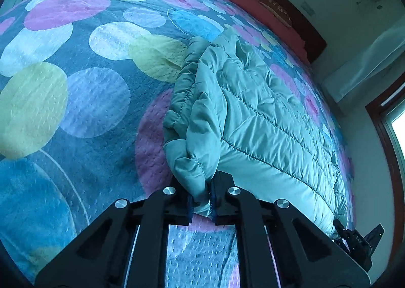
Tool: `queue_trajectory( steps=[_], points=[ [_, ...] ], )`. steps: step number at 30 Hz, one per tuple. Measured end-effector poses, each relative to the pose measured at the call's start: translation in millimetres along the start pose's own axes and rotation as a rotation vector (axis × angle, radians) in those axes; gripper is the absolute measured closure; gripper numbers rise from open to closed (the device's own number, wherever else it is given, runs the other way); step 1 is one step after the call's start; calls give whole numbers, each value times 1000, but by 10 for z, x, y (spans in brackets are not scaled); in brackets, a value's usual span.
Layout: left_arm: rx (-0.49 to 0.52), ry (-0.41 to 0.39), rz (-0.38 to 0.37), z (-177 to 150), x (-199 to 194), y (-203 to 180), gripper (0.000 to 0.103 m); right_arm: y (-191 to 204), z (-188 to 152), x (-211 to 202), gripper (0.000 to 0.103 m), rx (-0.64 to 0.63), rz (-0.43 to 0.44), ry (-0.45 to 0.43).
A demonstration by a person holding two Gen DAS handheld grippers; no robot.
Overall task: Fold large clothes
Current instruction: 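Fold the gripped side over the jacket and open both grippers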
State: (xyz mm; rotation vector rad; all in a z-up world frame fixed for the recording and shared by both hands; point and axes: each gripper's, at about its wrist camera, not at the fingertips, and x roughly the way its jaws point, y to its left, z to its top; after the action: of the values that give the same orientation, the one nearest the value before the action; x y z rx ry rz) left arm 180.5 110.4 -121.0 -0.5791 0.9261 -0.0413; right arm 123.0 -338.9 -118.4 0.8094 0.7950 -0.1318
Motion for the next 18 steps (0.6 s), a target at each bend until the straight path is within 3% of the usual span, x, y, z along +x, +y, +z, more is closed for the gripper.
queue_trajectory(
  steps=[18],
  points=[
    [8,35,12,-390,-423,179,94,-123,-379,-398,85,-46,-19,24]
  ],
)
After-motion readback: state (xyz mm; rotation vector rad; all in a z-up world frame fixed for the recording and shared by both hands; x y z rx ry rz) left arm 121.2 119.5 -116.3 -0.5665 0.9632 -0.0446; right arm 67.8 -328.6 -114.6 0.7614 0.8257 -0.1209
